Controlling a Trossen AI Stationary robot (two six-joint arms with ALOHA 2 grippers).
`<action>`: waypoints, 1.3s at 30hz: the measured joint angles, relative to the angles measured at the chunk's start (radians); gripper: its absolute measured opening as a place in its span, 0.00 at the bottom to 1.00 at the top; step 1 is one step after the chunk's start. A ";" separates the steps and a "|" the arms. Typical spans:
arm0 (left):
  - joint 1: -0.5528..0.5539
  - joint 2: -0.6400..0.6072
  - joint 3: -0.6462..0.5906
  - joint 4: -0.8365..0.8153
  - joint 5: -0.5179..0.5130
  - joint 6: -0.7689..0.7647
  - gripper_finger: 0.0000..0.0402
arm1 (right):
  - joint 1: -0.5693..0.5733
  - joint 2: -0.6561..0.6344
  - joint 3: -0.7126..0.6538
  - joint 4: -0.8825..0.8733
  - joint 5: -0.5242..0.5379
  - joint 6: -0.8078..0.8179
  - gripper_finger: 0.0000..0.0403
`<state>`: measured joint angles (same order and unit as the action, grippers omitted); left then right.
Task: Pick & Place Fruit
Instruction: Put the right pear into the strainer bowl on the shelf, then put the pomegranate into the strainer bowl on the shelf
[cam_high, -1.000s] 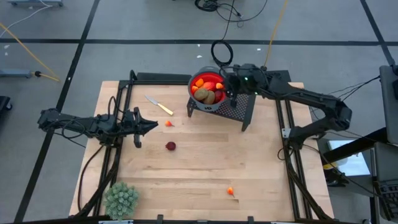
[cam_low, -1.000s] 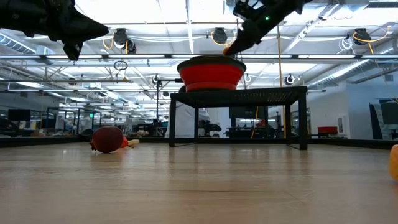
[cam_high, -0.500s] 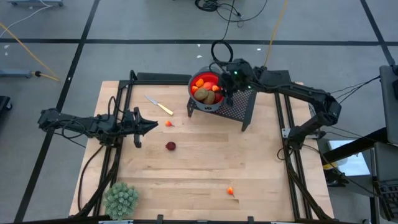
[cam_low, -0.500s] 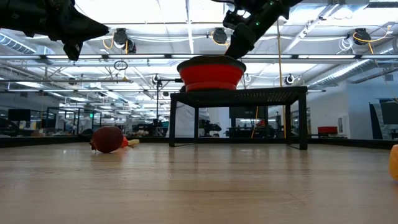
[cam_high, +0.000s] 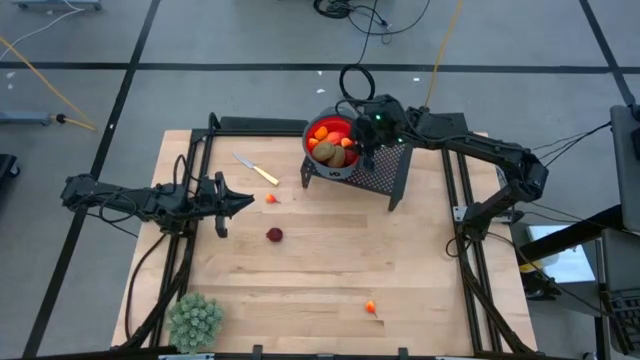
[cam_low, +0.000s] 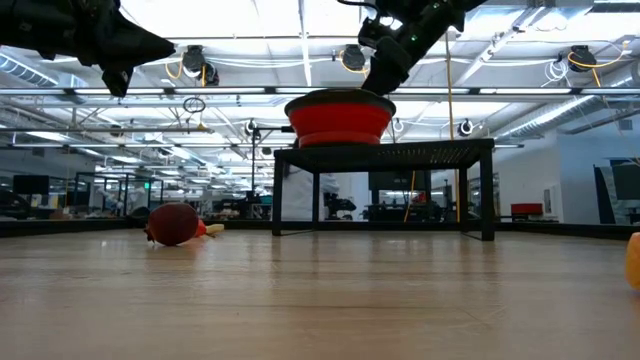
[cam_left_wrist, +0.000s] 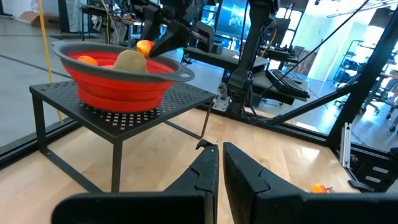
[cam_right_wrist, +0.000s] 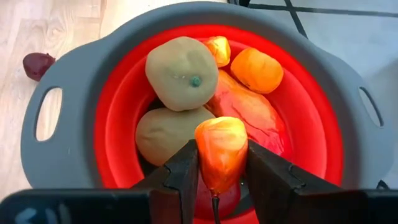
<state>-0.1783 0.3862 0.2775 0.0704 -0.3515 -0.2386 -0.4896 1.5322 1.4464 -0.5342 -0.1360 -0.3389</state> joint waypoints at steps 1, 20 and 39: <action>0.000 0.000 0.000 0.000 0.000 0.000 0.05 | 0.000 0.000 0.000 -0.002 0.000 0.007 0.27; 0.000 0.000 0.000 0.000 0.000 -0.001 0.05 | 0.003 0.000 0.000 -0.040 -0.077 0.023 0.27; 0.000 0.000 0.000 0.000 0.000 -0.001 0.05 | 0.005 -0.003 -0.002 -0.015 -0.074 0.048 0.39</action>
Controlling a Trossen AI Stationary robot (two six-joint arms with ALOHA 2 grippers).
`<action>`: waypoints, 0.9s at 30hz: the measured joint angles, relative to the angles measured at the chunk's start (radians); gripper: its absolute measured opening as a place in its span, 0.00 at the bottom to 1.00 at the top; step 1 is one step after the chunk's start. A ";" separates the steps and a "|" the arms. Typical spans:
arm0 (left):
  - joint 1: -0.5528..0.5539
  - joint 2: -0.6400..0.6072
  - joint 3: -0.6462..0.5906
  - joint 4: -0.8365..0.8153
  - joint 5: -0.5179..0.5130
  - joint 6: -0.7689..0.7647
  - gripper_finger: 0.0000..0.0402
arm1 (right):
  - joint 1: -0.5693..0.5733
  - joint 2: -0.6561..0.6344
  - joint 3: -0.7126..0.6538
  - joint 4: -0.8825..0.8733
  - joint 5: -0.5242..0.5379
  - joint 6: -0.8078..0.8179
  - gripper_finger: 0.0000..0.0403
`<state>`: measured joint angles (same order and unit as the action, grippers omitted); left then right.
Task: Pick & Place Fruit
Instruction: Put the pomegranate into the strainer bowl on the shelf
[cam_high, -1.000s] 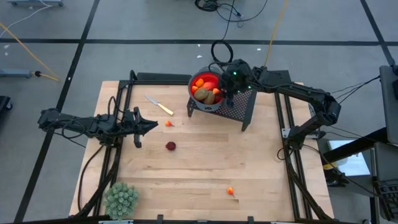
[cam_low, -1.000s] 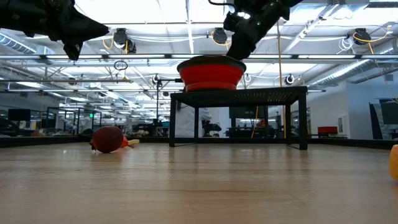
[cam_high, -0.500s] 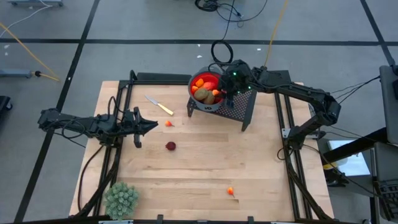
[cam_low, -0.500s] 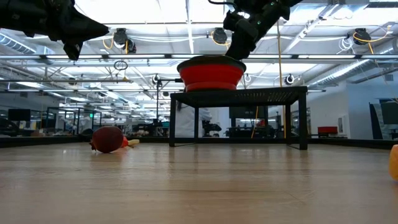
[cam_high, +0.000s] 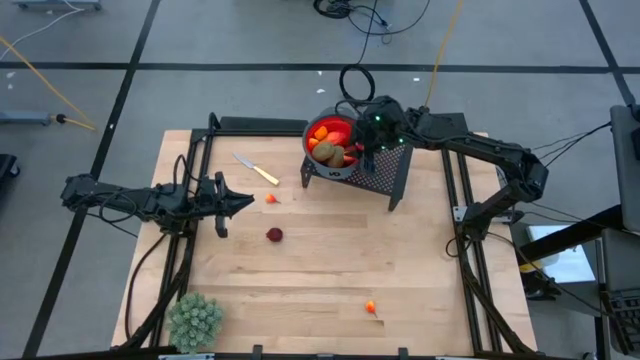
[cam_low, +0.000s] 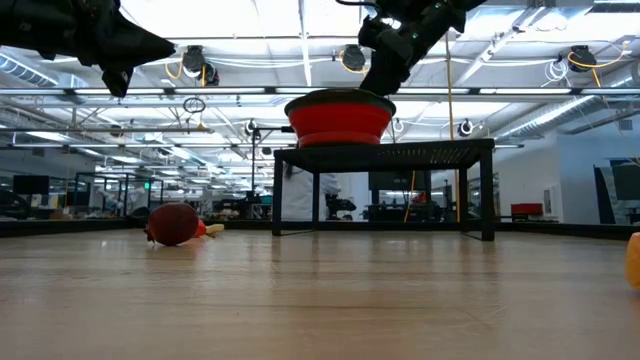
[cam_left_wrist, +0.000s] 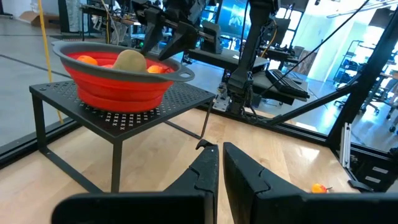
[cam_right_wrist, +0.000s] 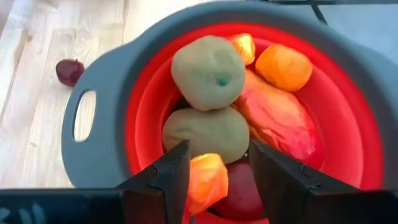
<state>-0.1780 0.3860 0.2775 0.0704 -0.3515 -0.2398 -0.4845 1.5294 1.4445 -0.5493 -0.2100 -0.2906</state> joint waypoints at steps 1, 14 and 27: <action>0.000 0.000 0.000 0.000 0.000 0.000 0.05 | 0.001 -0.006 0.000 0.002 0.001 0.008 0.38; 0.000 0.000 0.000 0.000 0.000 0.007 0.05 | 0.050 -0.176 -0.024 -0.028 0.023 0.049 0.01; 0.000 0.000 0.000 0.000 0.000 0.024 0.05 | 0.139 -0.512 -0.334 0.071 0.131 0.187 0.00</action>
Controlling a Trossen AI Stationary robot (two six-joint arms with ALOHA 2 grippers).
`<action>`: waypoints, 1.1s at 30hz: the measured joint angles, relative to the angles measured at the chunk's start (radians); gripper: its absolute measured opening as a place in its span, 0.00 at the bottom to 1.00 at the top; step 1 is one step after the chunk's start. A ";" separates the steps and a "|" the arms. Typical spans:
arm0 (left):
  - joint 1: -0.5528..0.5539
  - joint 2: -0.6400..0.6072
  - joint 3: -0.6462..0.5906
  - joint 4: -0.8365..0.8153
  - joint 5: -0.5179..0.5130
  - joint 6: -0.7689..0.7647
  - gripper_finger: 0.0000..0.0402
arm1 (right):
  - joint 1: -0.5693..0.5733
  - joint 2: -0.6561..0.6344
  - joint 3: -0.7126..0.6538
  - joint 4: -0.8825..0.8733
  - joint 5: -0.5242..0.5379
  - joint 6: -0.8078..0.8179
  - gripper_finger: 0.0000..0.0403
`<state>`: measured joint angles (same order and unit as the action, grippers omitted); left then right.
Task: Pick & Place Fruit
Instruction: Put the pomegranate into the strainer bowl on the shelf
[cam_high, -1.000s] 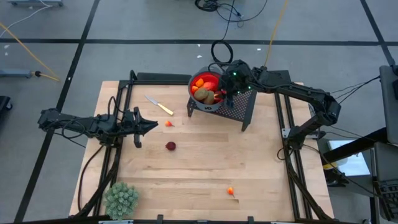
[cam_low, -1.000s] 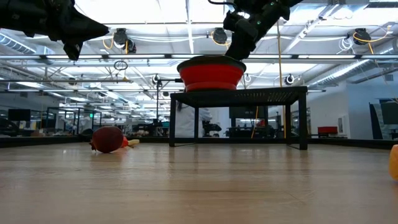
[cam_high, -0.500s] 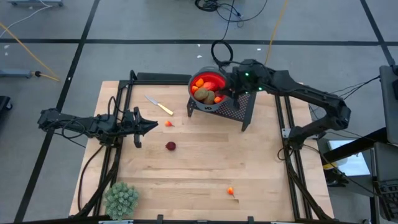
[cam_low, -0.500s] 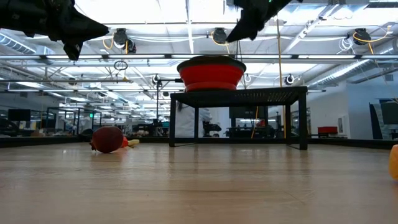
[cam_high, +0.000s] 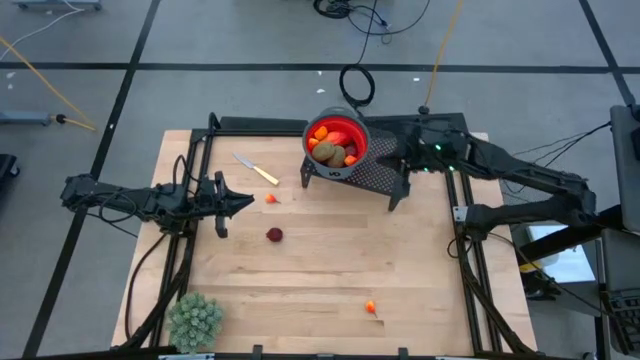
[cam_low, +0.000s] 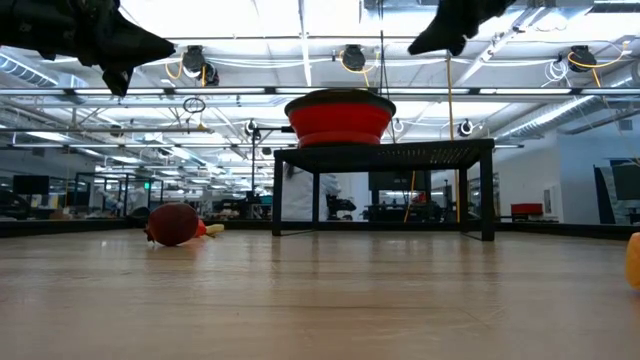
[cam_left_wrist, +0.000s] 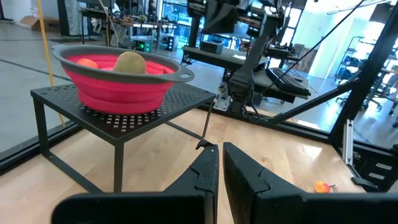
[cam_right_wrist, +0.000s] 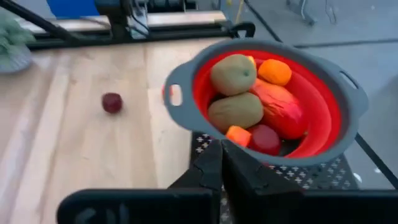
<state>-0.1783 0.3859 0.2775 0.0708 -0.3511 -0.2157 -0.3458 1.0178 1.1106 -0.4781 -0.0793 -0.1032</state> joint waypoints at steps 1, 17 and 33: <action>0.000 0.000 0.000 0.000 0.000 0.000 0.05 | 0.007 -0.029 -0.029 0.020 0.000 0.010 0.00; 0.000 0.000 0.000 0.000 0.001 -0.029 0.05 | 0.047 -0.436 -0.398 0.218 0.000 0.042 0.00; 0.000 0.001 0.000 0.000 0.000 -0.049 0.05 | 0.047 -0.704 -0.611 0.217 -0.001 0.123 0.00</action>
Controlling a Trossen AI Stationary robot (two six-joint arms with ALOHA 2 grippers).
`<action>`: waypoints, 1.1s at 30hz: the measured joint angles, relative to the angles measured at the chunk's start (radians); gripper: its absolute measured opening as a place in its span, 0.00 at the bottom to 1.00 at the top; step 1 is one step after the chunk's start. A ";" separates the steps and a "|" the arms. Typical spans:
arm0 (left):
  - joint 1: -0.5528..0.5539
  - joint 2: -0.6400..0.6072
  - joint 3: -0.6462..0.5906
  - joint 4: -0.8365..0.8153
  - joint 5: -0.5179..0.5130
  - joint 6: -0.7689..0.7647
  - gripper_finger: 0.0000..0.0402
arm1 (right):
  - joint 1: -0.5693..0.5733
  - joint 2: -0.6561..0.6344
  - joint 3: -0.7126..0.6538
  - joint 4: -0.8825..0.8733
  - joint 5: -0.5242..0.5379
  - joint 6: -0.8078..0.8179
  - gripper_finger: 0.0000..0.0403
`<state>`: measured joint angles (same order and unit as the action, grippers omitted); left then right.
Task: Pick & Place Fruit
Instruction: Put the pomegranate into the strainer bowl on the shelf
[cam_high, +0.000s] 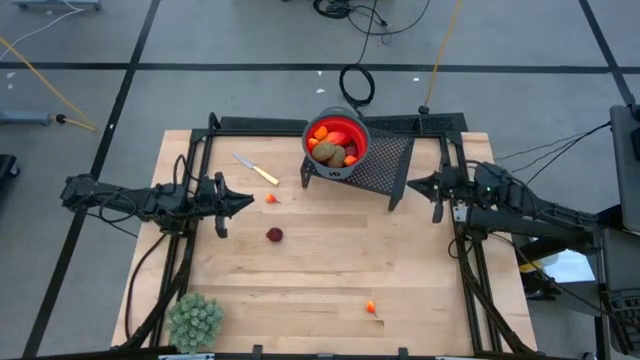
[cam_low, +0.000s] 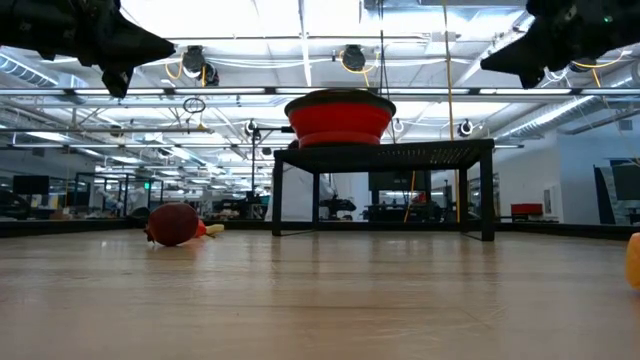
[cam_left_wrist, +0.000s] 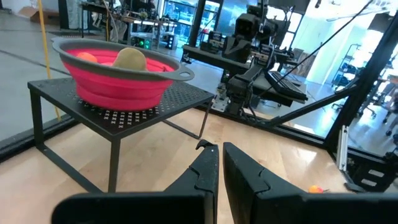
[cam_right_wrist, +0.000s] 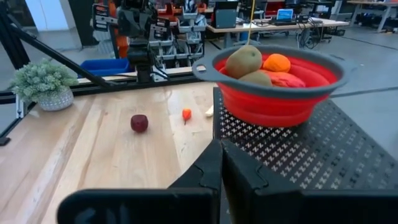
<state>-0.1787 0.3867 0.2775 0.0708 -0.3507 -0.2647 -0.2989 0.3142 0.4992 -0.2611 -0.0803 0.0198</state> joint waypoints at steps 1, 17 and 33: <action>0.000 0.004 0.000 0.001 0.000 -0.008 0.05 | 0.000 -0.015 -0.011 0.001 0.000 0.006 0.00; 0.000 0.397 0.226 -0.197 0.093 -0.087 0.05 | 0.000 -0.159 -0.112 0.003 0.001 0.048 0.00; -0.005 0.818 0.521 -0.569 0.342 -0.217 0.05 | 0.000 -0.234 -0.147 0.010 0.002 0.047 0.00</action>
<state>-0.1834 1.2043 0.7984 -0.4982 -0.0092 -0.4820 -0.2989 0.0802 0.3523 -0.2508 -0.0788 0.0666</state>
